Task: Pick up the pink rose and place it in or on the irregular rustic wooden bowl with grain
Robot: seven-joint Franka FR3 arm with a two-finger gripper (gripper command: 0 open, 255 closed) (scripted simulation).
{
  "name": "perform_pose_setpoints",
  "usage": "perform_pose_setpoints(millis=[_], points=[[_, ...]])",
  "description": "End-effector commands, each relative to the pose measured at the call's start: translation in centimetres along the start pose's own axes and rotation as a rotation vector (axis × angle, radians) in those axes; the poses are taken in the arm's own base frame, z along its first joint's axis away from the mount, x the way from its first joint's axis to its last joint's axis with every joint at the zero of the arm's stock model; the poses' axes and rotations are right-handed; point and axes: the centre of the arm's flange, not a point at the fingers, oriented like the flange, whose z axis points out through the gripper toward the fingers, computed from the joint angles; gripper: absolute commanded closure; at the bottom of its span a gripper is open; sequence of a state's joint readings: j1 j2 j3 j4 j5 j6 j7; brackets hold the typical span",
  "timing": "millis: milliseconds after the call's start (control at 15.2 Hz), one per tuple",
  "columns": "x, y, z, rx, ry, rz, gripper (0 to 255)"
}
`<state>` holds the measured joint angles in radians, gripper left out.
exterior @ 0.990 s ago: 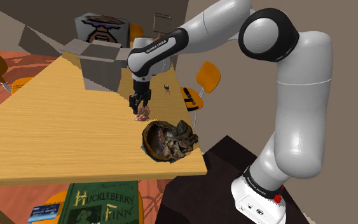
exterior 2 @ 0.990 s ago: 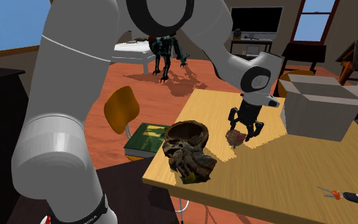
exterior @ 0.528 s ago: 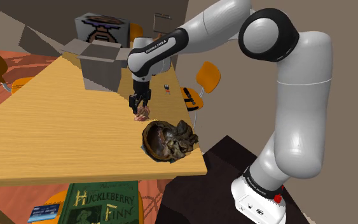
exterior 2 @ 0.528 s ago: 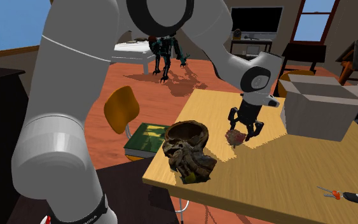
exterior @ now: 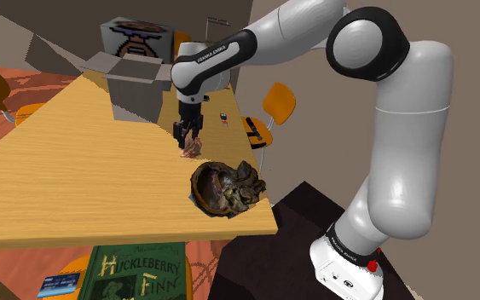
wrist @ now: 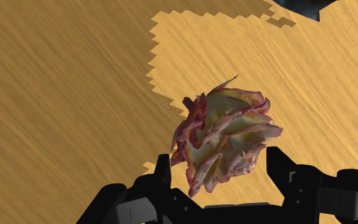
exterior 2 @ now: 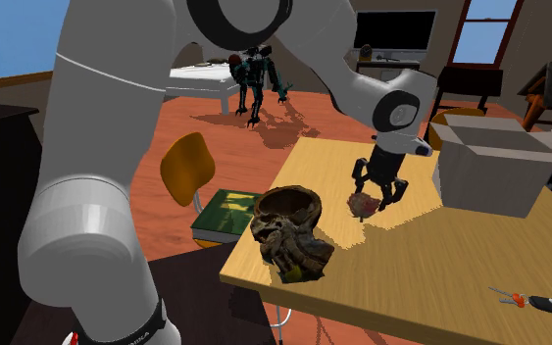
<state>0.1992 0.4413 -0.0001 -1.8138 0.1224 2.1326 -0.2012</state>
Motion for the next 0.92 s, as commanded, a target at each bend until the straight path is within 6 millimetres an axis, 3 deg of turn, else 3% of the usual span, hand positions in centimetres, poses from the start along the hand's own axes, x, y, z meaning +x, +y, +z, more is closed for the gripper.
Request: perform_pose_setpoints(millis=[0, 858], points=[[-0.2, -0.2, -1.1, 0.000, 0.000, 0.000, 255], [-0.9, -1.0, -7.9, 0.000, 0.000, 0.000, 255]])
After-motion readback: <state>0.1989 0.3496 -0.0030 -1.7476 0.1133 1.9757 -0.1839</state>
